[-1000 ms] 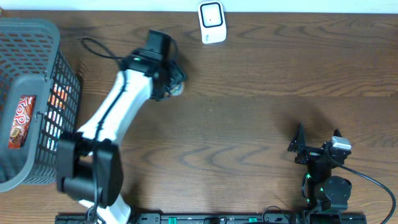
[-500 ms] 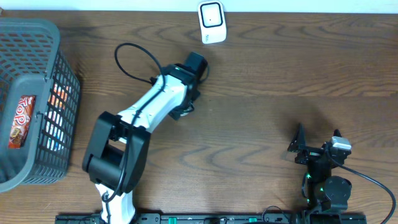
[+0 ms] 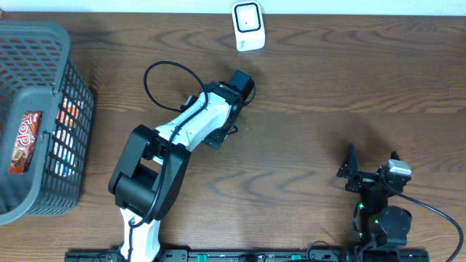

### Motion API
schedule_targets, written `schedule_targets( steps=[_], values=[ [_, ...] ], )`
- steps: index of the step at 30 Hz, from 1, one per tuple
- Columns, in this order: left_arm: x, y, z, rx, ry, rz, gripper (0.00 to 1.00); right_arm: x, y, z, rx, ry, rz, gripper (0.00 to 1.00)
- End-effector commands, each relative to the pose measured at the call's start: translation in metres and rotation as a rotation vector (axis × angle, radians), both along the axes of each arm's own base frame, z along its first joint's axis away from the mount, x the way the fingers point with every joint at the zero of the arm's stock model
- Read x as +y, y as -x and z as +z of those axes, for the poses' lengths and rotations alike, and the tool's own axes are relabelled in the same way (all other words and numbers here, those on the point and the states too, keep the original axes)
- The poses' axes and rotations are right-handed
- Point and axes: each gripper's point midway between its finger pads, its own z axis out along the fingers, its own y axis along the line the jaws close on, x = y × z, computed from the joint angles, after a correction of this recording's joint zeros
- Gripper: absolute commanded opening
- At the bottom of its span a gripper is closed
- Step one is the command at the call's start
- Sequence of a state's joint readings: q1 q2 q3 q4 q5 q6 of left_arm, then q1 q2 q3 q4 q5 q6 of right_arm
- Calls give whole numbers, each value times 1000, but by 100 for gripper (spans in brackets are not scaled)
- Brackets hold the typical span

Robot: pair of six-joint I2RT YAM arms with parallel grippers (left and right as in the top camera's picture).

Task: Scan the item barcode
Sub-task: 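Set the bottle down on the table center and release, then return the left gripper into the basket above the white Panadol box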

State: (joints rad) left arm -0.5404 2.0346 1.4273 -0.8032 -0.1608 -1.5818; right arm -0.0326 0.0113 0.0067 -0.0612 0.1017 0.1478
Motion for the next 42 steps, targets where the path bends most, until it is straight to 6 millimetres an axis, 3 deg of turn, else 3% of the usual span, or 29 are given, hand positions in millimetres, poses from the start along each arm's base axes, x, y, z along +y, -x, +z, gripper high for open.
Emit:
schedule_targets(
  steps=[1, 2, 6, 10, 12, 16, 19, 21, 24, 28, 38, 42],
  values=[
    [-2, -12, 31, -80, 14, -38, 87, -2, 0, -1, 2, 11, -7, 99],
    [-3, -14, 39, -96, 20, -56, 88, -2, 0, -1, 2, 11, -7, 99],
    [-4, -32, 105, -263, 17, -205, 92, -2, 0, -1, 2, 11, -7, 99],
    [10, -48, 213, -524, -93, -460, 93, -2, 0, -1, 2, 11, -7, 99],
    [32, -43, 269, -638, -186, -512, 95, -2, 0, -1, 2, 11, -7, 99],
    [108, -10, 361, -825, -353, -373, 99, -2, 0, -1, 2, 11, -7, 99],
    [172, 25, 400, -900, -426, -197, 99, -2, 0, -1, 2, 11, -7, 99],
    [208, 46, 413, -916, -463, -96, 100, -2, 0, -1, 2, 11, -7, 99],
    [261, 80, 417, -886, -522, 87, 100, -2, 0, -1, 2, 11, -7, 99],
    [312, 109, 391, -753, -550, 303, 98, -2, 0, -1, 2, 11, -7, 99],
    [377, 82, 276, -362, -379, 410, 98, -2, 0, -1, 2, 11, -7, 99],
    [403, 73, 221, -204, -298, 424, 98, -2, 0, -1, 2, 11, -7, 99]
  ],
)
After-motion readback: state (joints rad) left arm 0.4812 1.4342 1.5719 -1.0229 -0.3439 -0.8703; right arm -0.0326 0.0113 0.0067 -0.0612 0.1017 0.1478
